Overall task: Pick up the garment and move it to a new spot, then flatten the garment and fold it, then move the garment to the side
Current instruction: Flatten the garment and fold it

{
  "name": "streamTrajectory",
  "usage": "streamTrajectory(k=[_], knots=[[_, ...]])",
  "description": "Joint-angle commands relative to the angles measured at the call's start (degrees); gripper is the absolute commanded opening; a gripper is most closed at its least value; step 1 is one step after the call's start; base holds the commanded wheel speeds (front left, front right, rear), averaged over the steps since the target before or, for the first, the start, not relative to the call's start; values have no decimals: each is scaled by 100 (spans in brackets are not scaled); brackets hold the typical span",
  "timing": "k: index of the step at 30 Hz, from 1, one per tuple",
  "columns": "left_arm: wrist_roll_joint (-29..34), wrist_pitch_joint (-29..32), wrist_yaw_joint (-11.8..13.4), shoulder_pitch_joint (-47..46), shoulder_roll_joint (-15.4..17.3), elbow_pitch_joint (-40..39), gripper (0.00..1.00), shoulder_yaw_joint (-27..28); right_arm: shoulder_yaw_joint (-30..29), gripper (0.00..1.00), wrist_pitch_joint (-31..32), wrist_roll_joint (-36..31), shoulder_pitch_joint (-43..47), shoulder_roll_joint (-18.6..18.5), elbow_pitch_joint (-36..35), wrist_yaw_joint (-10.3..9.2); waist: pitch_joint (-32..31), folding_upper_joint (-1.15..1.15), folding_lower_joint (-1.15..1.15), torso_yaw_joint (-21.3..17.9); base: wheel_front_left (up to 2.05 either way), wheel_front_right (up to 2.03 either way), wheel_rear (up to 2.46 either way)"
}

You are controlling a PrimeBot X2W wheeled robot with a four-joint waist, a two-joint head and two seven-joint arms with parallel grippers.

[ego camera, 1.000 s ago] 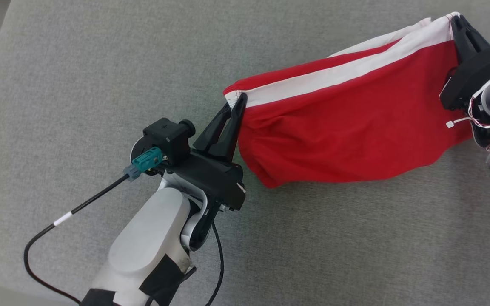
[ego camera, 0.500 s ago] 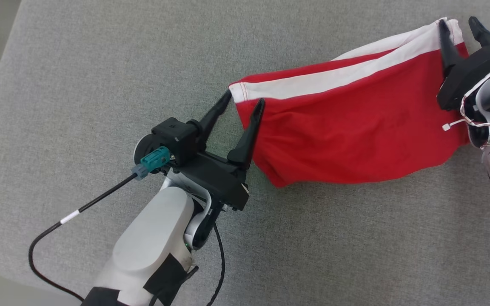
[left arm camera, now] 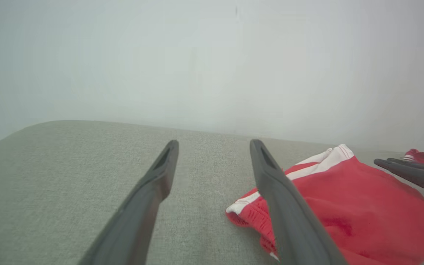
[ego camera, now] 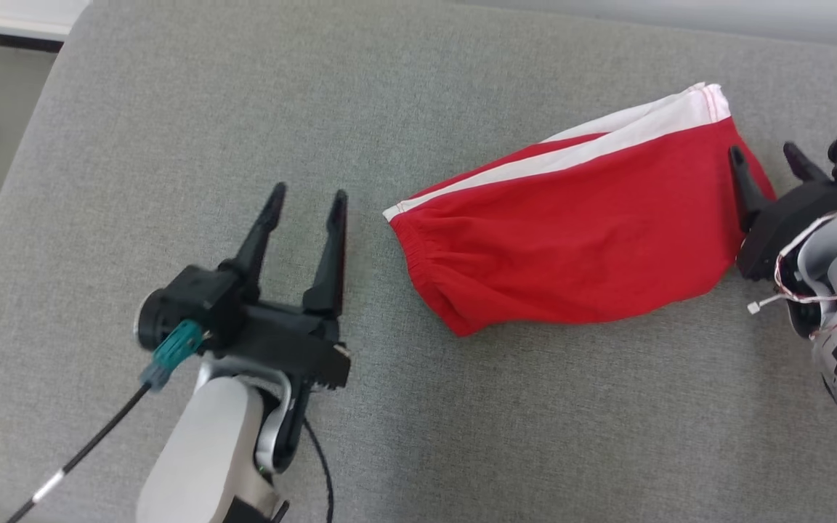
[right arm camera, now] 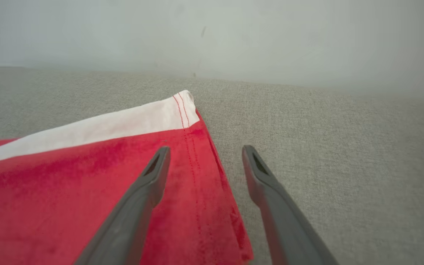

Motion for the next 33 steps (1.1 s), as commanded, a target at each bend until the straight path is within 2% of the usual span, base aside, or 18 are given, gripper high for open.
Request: streamTrajectory(k=[1, 6, 11, 16, 17, 18, 22, 25, 33], knots=[[179, -16, 13, 195, -2, -163, 100, 132, 19, 100, 43, 81, 119, -29, -19, -19, -95, 0, 1, -52, 0, 0, 0], [629, -16, 40, 728, -2, -825, 100, 617, 65, 100, 208, 315, 293, -41, -2, -19, -109, 0, 1, -41, 0, 0, 0], [970, -16, 82, 1073, -3, -1205, 100, 838, 47, 100, 277, 444, 315, 4, 99, -19, -89, 0, 1, -9, 0, 0, 0], [1041, -16, 118, 1380, -4, -1418, 100, 998, 78, 100, 445, 562, 354, 81, 271, -19, -102, 0, 1, 44, 0, 0, 0], [1045, -16, 122, 1424, -3, -1436, 100, 1009, 87, 62, 500, 576, 377, 95, 296, -18, -107, 0, 1, 53, 0, 0, 0], [1047, -16, 120, 1459, -3, -1448, 100, 1015, 92, 0, 533, 611, 397, 111, 310, -19, -112, 0, 1, 59, 0, 0, 0], [1046, -16, 146, 1551, -3, -1455, 100, 1007, 70, 0, 477, 722, 411, 116, 266, -19, -157, 0, 1, 56, 0, 0, 0], [1096, -16, 170, 1613, -2, -1414, 100, 1041, -143, 0, 174, 1049, 455, 123, 56, -19, -300, 0, 1, -24, 0, 0, 0], [1232, -16, 144, 1959, -3, -1373, 100, 1269, -53, 0, -222, 1421, 1278, -38, -722, -19, -737, 0, 1, -387, 0, 0, 0]])
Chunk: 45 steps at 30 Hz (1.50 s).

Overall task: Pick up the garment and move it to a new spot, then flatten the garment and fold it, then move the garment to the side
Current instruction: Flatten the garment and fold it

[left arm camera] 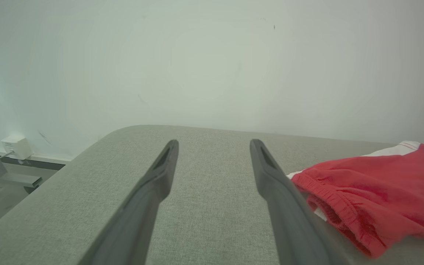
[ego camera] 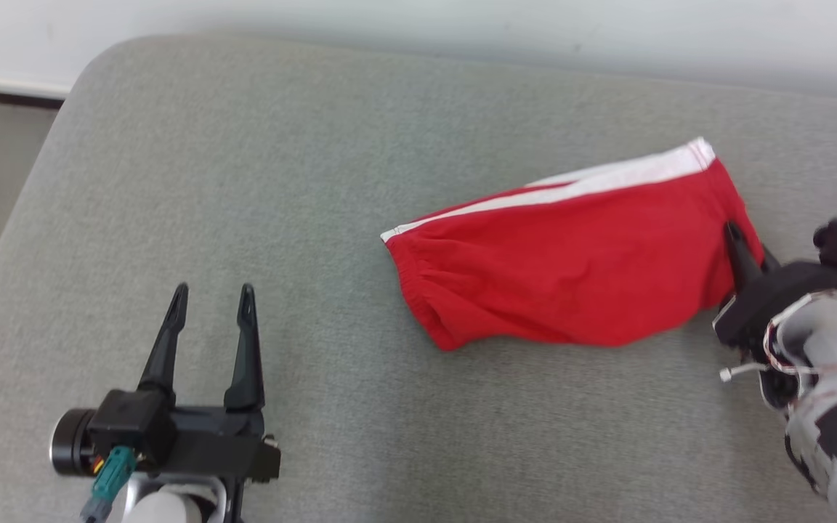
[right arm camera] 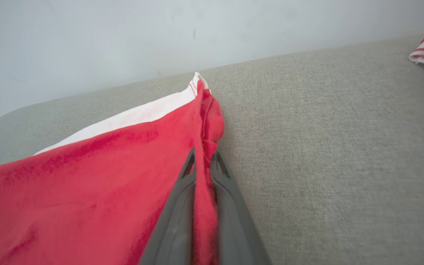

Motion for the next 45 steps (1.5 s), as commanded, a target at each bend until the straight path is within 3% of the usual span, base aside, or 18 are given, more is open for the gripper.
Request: streamTrajectory(k=[1, 10, 24, 34, 45], knots=[[71, -16, -17, 173, -2, -14, 100, 73, 15, 0, -84, 108, 294, -97, -161, -19, -255, 0, 1, -265, 0, 0, 0], [257, -16, -114, 589, -2, -57, 100, 242, -250, 0, -286, 519, 1495, -438, -975, -19, -575, 0, 1, -626, 0, 0, 0], [274, -16, -147, 879, -2, -160, 100, 350, -1008, 0, -327, 517, 2634, -784, -1544, -19, -856, 0, 1, -747, 0, 0, 0], [297, -16, -142, 966, -3, -205, 100, 352, -1213, 0, -282, -19, 2710, -422, -2437, -18, -902, 0, 1, -756, 0, 0, 0], [248, -16, -116, 817, -3, -181, 100, 226, -1447, 0, 298, -872, 2941, 248, -3658, -18, -872, 0, 1, -560, 0, 0, 0]])
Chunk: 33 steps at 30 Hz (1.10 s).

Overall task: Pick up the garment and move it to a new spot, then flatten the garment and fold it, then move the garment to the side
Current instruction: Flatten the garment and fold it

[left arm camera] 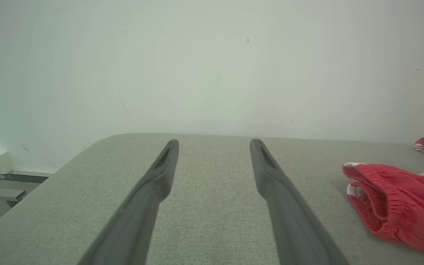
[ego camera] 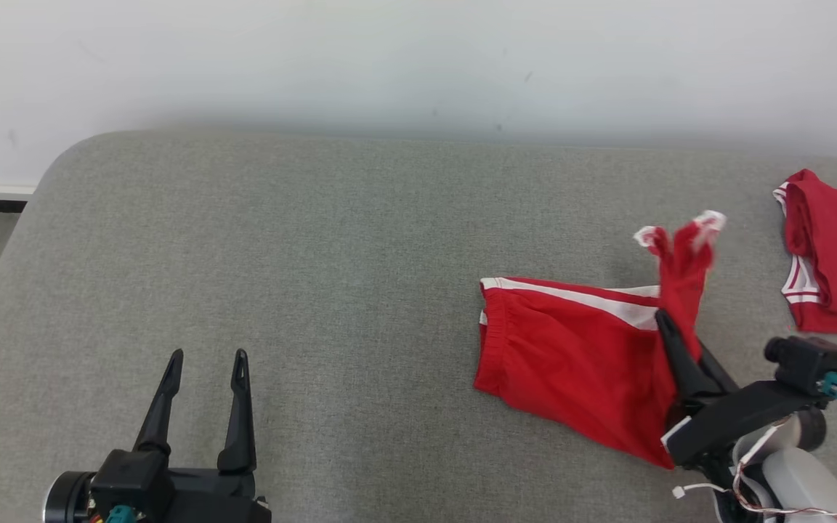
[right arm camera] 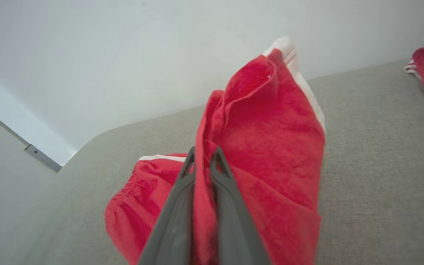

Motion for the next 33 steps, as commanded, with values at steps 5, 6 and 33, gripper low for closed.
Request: streamTrajectory(k=[5, 6, 33], knots=[[-66, -16, 42, -90, -4, -3, 100, -62, -64, 0, 422, -420, 198, 314, -619, -17, 52, 0, 0, 122, 0, 0, 0], [-77, -16, 40, -102, -4, -5, 100, -58, -72, 0, 502, -484, 228, 387, -725, -17, 62, 0, 0, 137, 0, 0, 0], [-125, -16, 141, -190, -4, 31, 100, -149, -44, 100, 250, -1291, 110, 1074, -720, -17, 242, 0, 0, 341, 0, 0, 0]])
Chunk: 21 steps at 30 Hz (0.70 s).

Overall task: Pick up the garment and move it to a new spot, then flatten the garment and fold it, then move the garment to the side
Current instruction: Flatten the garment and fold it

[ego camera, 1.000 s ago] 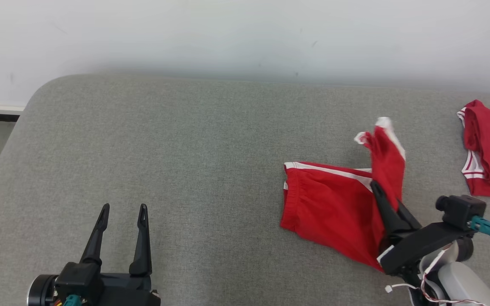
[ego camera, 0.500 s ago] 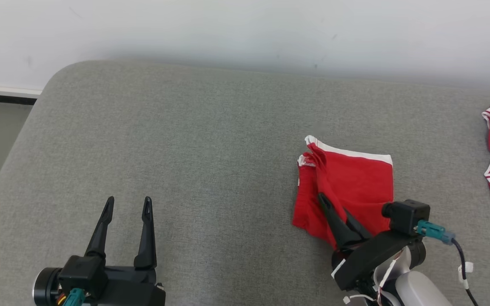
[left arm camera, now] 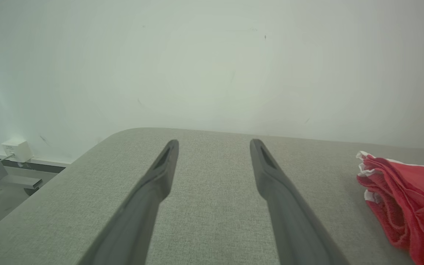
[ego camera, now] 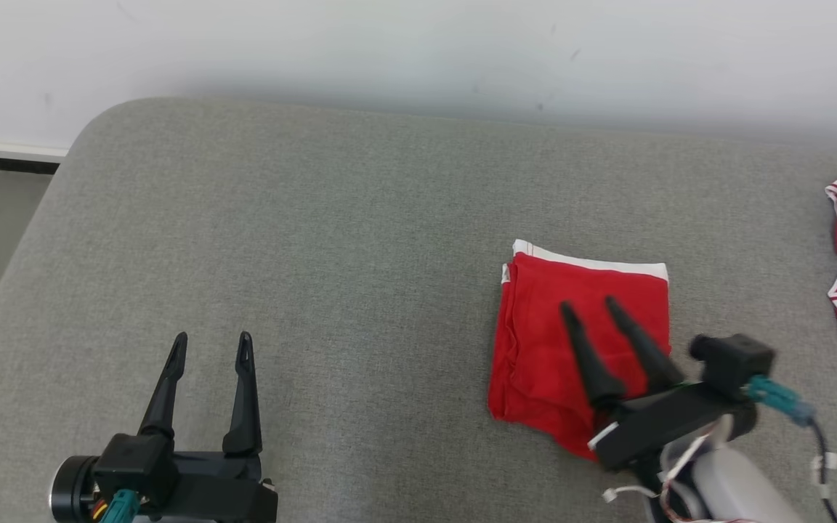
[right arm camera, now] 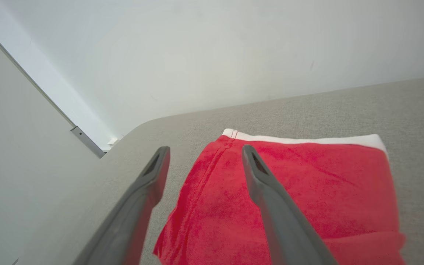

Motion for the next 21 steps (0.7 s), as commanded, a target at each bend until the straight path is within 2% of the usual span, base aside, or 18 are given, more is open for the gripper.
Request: streamTrajectory(k=[1, 9, 15, 21], knots=[[50, -16, -9, 49, -4, -11, 100, 28, -132, 100, -169, 67, -35, -112, -51, -17, -28, 0, 0, -65, 0, 0, 0], [106, -16, -25, 120, -4, -43, 100, 103, -1155, 100, -760, -241, 164, -552, 47, -17, -121, 0, 0, -201, 0, 0, 0], [164, -16, -51, 274, -4, -59, 100, 176, -1563, 100, -901, -375, 444, -411, -83, -17, -245, 0, 0, -352, 0, 0, 0], [276, -16, -130, 402, -4, -56, 100, 223, -1652, 100, -937, -445, 890, -263, -377, -17, -393, 0, 0, -562, 0, 0, 0]])
